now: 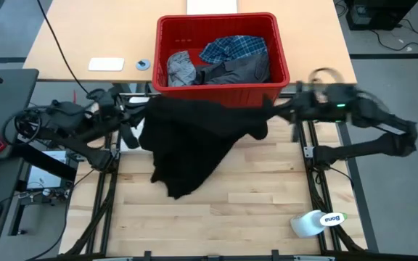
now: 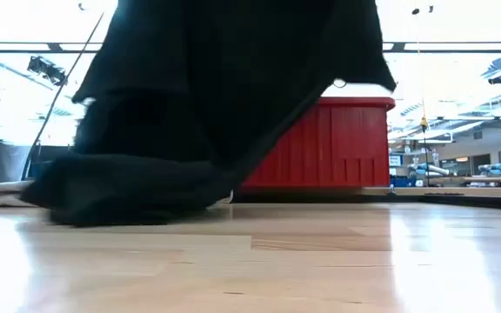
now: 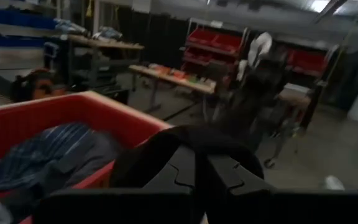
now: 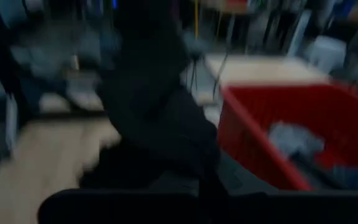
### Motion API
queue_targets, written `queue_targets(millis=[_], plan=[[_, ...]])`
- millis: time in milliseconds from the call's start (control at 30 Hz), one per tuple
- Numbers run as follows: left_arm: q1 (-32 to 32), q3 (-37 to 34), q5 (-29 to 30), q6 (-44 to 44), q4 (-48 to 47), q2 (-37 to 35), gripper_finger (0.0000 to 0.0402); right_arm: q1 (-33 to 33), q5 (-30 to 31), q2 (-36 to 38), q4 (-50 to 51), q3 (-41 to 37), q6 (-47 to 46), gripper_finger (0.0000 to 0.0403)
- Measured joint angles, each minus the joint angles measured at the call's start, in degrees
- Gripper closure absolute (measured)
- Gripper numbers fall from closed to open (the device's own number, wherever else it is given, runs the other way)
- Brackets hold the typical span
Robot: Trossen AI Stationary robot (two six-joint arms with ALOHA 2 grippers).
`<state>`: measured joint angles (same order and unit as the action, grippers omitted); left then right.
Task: Fold Laundry from Bin
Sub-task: Fold the black shirt
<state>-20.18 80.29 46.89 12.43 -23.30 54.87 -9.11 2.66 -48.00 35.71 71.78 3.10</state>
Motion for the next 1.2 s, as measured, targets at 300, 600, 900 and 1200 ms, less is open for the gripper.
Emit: queue_targets(millis=[300,600,900,1200], plan=[[2.73,0.00,-0.11,0.61,-1.26,2.96,0.0390,-0.04,7.07,6.63,-10.92,6.80,-0.12,0.0396],[3.37,0.00,-0.24,19.14,-12.15,10.06,0.0390,-0.04,8.42,3.09,-6.66,16.51,-0.50,0.0396],[3.52,0.00,-12.43,34.40,-26.15,25.63,0.0390,-0.04,0.33,-7.45,15.82,25.94,-2.41,0.0396],[3.52,0.00,-31.83,27.58,-26.23,38.69,0.0390,-0.04,-0.34,-14.09,28.32,25.84,-9.50,0.0396]])
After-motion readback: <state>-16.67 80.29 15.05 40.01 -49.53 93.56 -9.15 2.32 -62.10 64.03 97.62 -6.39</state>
